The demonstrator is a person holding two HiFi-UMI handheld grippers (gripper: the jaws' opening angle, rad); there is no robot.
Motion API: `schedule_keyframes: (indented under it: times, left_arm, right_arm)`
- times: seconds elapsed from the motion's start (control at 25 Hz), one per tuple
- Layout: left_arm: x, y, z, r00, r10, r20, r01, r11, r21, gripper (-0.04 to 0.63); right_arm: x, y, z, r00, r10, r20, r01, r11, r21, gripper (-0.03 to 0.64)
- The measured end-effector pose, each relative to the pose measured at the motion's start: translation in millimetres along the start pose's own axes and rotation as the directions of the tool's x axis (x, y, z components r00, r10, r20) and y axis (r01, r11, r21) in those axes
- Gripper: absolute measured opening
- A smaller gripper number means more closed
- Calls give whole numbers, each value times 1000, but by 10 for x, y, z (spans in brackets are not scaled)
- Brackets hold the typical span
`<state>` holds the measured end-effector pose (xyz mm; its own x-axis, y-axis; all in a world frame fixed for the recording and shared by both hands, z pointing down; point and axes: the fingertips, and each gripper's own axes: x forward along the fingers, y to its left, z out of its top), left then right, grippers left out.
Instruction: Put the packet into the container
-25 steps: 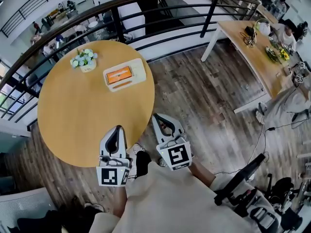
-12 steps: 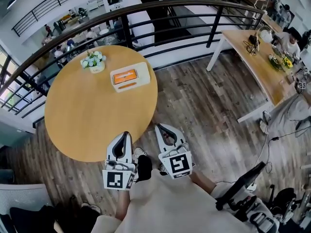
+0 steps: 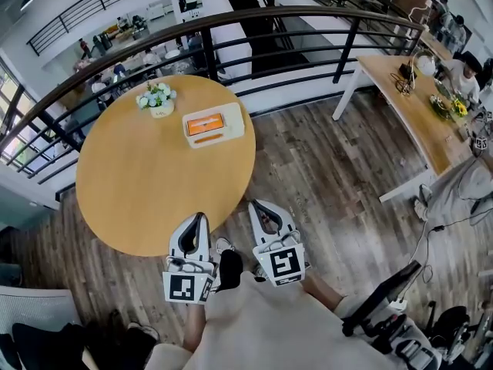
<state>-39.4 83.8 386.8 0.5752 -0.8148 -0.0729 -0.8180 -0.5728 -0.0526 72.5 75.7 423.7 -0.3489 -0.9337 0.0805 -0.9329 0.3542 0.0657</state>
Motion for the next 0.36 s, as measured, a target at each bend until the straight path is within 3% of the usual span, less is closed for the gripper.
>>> schedule_keyframes:
  times: [0.12, 0.36]
  left_arm:
    - [6, -3, 0, 1000, 2, 2, -2, 1000, -5, 5]
    - [36, -10, 28, 1000, -3, 4, 3, 1000, -8, 5]
  right_arm:
    - [18, -5, 15, 1000, 5, 6, -5, 999, -33, 3]
    - [48, -9, 33, 1000, 3, -6, -3, 1000, 4, 3]
